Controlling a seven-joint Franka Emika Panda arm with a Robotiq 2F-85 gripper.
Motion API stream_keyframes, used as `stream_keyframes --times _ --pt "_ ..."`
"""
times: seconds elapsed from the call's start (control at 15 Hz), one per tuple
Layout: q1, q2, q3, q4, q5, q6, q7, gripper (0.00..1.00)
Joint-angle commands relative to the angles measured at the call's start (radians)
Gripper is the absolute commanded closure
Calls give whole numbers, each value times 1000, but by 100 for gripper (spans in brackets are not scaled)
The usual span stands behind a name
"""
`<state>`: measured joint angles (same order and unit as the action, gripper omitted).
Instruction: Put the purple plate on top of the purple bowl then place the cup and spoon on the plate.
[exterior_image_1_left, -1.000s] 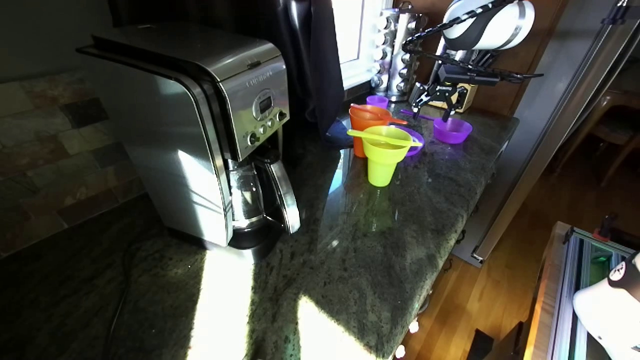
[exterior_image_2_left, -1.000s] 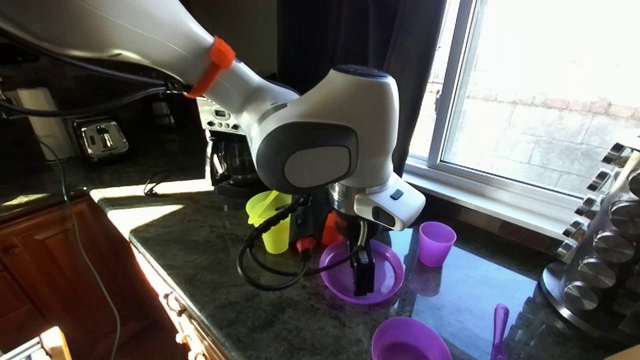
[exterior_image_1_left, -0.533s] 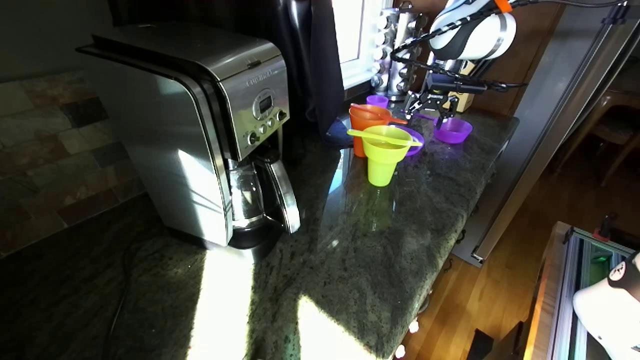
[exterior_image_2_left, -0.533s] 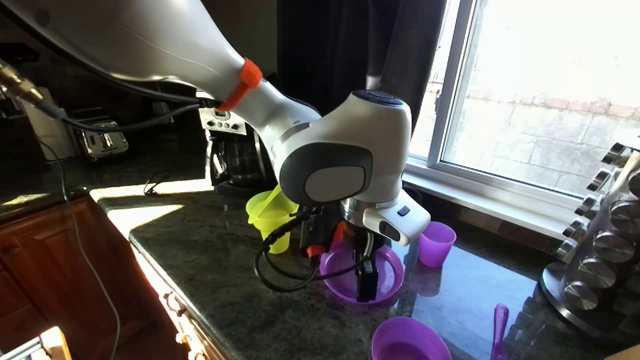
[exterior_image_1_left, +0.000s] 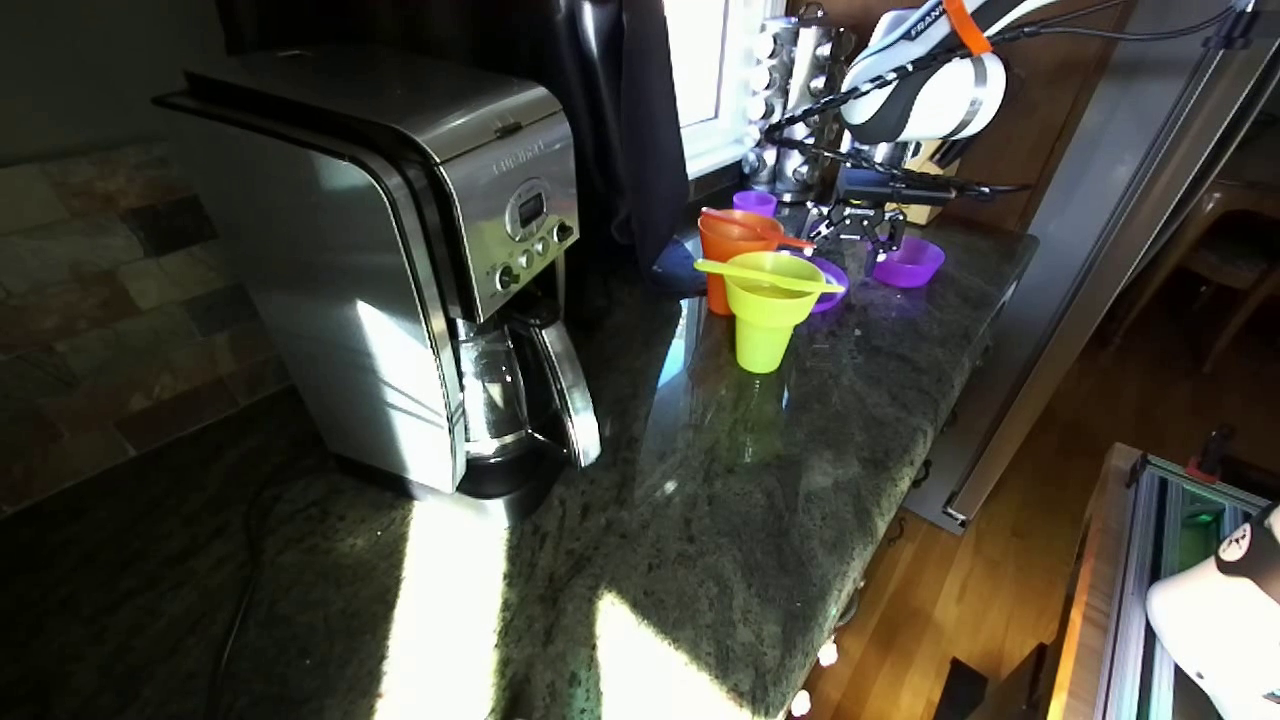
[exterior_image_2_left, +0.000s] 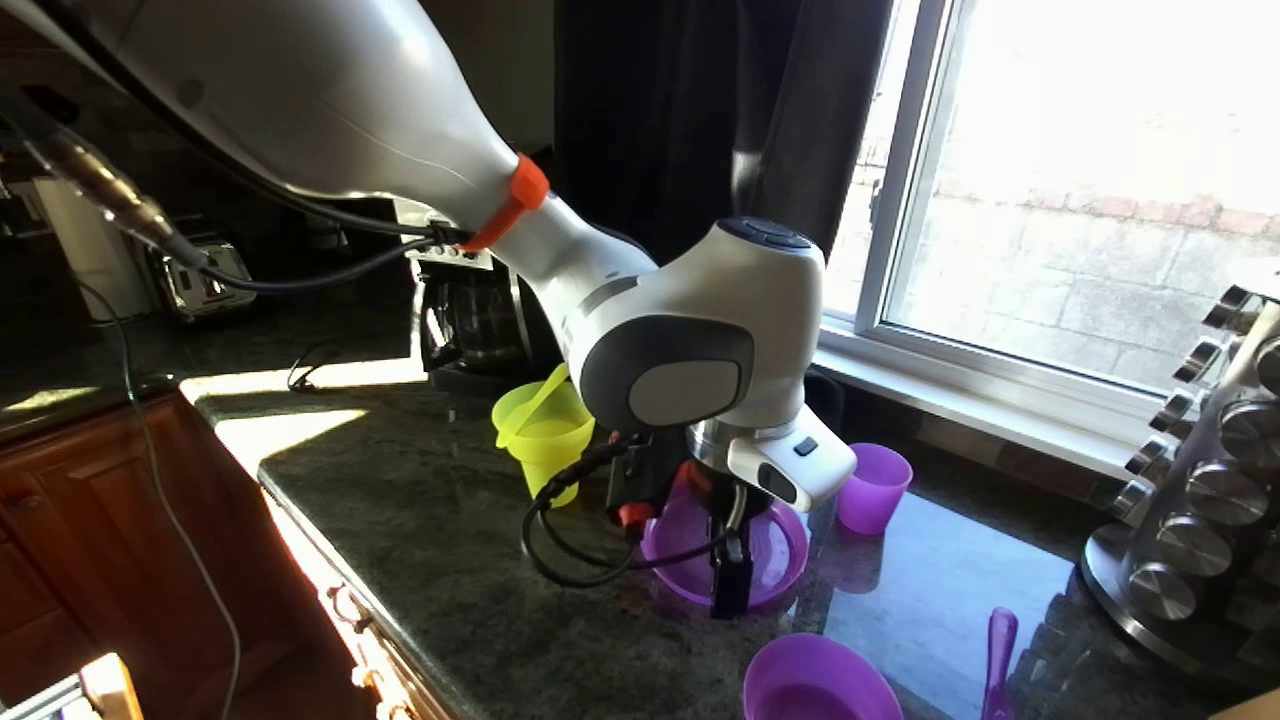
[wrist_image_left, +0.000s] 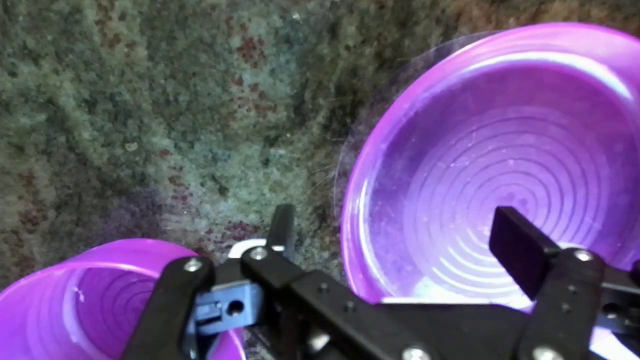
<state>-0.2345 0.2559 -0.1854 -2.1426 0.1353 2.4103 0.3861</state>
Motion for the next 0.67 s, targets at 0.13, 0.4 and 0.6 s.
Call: stream_keyframes --times 0.13,0.4,0.6 --pt "26 45 -26 36 3 -19 32 0" --pt "29 63 -33 47 3 -20 42 18" --pt "31 72 -35 50 3 -22 45 41"
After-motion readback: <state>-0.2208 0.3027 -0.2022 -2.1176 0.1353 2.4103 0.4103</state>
